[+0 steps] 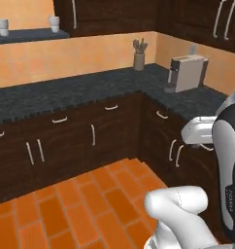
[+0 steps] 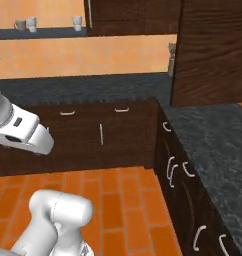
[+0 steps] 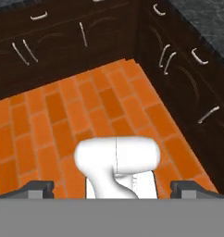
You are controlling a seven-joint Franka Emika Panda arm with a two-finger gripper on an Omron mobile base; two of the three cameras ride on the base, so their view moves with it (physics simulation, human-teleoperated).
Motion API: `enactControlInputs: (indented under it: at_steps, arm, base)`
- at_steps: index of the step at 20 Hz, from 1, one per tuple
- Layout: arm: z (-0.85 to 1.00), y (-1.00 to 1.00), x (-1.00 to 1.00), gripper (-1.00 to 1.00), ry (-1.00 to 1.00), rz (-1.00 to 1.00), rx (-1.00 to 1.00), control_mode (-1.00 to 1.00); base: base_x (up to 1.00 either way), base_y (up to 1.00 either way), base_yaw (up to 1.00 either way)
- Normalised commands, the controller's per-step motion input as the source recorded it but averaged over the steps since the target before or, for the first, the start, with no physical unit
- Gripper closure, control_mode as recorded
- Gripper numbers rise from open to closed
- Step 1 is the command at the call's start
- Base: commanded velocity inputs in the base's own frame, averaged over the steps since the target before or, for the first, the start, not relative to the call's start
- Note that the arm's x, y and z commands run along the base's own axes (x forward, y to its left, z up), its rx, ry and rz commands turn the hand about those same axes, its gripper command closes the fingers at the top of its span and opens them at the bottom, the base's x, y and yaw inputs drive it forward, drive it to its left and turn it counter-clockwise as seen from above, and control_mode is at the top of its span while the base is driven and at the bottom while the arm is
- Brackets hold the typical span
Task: Gather all objects into one cabinet and sort the glasses and bowls to opposite sides.
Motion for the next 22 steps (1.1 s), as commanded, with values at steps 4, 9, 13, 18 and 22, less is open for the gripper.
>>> enactControlInputs:
  at_steps: [4, 9, 13, 18, 22]
  arm:
    - [0.0, 0.0, 0.0, -1.0, 0.0, 0.0, 0.0, 1.0]
    - [0.0, 0.0, 0.0, -1.0, 0.0, 0.0, 0.0, 1.0]
    - [0.0, 0.0, 0.0, -1.0, 0.0, 0.0, 0.0, 1.0]
    - [0.0, 0.0, 0.0, -1.0, 0.0, 0.0, 0.0, 1.0]
    - [0.0, 0.0, 0.0, -1.0, 0.0, 0.0, 0.0, 1.0]
  base:
    - [-0.1, 0.0, 0.82]
    - [-0.01, 0.09, 0.43]
    - [0.49, 0.44, 0.01]
    - [0.96, 0.44, -0.05]
    - [1.0, 0.3, -0.11]
